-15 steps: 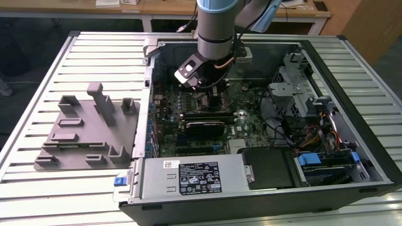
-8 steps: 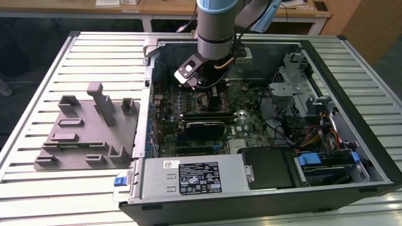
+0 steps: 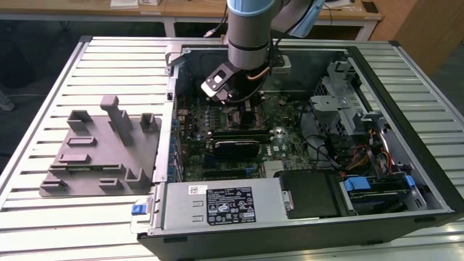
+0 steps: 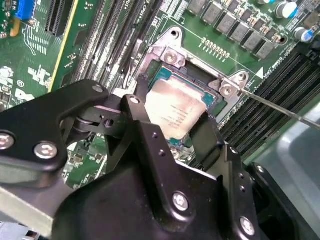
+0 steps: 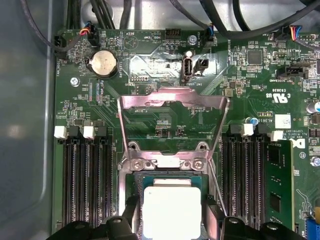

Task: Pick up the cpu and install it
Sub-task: 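Place the cpu into insertion slot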

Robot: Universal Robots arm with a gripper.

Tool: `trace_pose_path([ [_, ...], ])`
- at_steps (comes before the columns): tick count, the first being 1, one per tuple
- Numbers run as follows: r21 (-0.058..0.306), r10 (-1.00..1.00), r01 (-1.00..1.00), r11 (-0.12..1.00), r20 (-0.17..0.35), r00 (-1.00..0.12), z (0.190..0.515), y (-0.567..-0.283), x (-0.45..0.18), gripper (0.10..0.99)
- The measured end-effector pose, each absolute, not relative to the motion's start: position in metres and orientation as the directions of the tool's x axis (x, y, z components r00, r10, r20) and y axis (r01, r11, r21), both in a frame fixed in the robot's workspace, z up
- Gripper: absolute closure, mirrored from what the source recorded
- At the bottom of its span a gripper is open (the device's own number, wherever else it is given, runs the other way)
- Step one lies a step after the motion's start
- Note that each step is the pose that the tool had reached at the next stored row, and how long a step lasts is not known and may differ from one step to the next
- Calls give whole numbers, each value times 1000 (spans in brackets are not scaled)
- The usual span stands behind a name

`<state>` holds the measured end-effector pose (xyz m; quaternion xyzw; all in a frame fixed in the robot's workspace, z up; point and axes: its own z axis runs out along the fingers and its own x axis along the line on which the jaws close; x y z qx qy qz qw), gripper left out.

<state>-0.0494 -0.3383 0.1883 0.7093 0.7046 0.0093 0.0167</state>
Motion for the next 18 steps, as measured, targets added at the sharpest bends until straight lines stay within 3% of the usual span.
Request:
trace_pose_path([
  [18,37,1000,999,-6,-9,7,193,-338,-49,490],
])
